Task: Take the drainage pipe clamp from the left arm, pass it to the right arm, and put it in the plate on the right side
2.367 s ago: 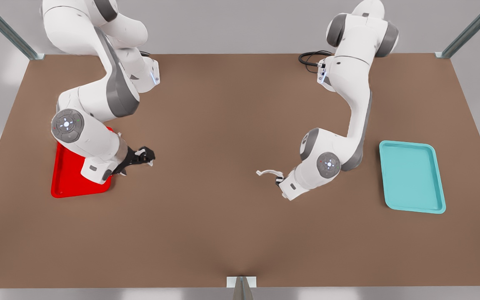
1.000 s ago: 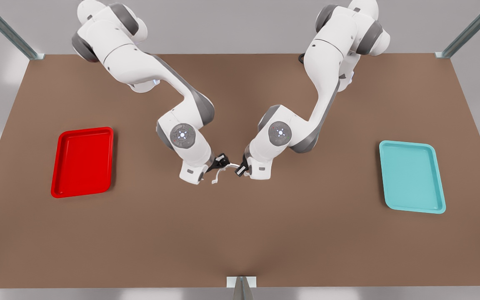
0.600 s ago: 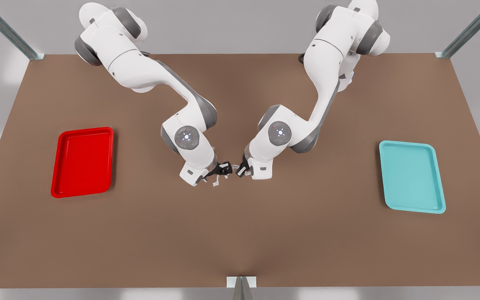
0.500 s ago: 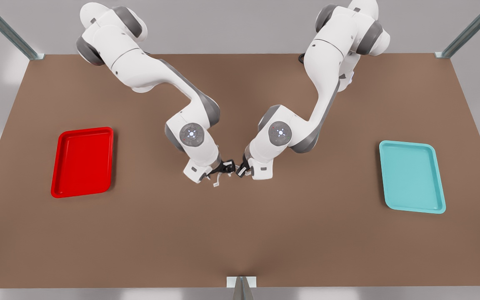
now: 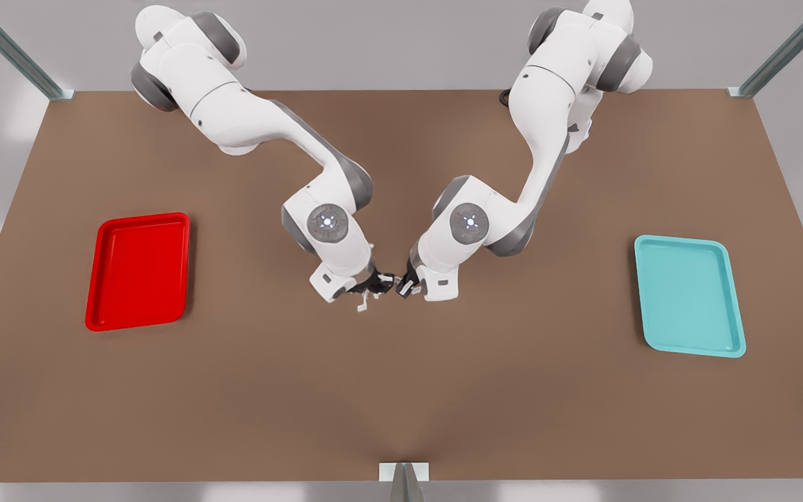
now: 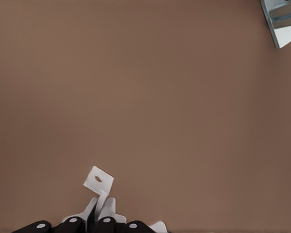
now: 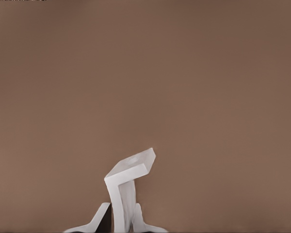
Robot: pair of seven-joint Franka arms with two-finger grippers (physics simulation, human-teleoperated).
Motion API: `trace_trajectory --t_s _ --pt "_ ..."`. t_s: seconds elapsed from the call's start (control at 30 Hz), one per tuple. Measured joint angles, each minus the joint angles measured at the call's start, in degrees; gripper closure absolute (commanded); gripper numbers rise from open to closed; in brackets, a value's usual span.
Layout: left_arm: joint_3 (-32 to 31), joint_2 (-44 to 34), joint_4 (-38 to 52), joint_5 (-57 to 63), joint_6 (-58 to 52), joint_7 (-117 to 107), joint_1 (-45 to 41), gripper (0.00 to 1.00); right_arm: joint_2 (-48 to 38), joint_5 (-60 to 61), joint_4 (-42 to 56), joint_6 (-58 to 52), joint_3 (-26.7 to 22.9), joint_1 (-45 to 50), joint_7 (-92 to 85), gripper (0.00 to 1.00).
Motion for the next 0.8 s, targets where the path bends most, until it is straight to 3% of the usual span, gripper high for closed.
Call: trace_trajectory --t_s 0.03,0.07,0.1,0.33,0.57,0.63,0.73,0.8 --pt "0.0 0.0 0.0 0.0 0.0 -0.1 0.0 0.77 0.0 0.0 0.1 0.0 0.0 0.0 0.4 0.79" --pt "0.0 0.0 0.0 0.0 0.0 -0.1 0.0 0.28 0.0 0.0 0.2 0.0 0.1 0.0 0.8 0.79" --pt "0.0 0.0 0.0 0.0 0.0 -0.2 0.0 0.00 0.0 0.0 0.4 0.1 0.1 0.1 1.1 0.79" --pt "0.2 -2.0 2.1 -0.1 -2.0 -0.2 0.5 0.00 0.3 0.0 1.1 0.3 0.1 0.5 3.1 0.79" --pt "0.0 -6.2 2.5 -0.1 -11.9 1.6 6.6 0.00 0.3 -0.1 0.7 0.2 -0.5 -0.5 4.1 0.79" --pt "-0.1 -7.5 2.7 -0.2 -16.1 3.4 11.0 0.00 -1.0 -0.2 -0.5 -0.6 -0.5 -2.8 3.7 0.79" --pt "0.3 -8.7 2.8 1.7 -23.3 10.6 24.2 0.00 -5.1 -0.2 -3.8 -3.8 0.0 -10.2 1.8 0.79" --pt "1.0 -9.9 2.8 5.5 -26.8 17.3 29.8 0.00 -10.1 -0.2 -10.1 -5.6 0.5 -17.3 -0.7 0.79"
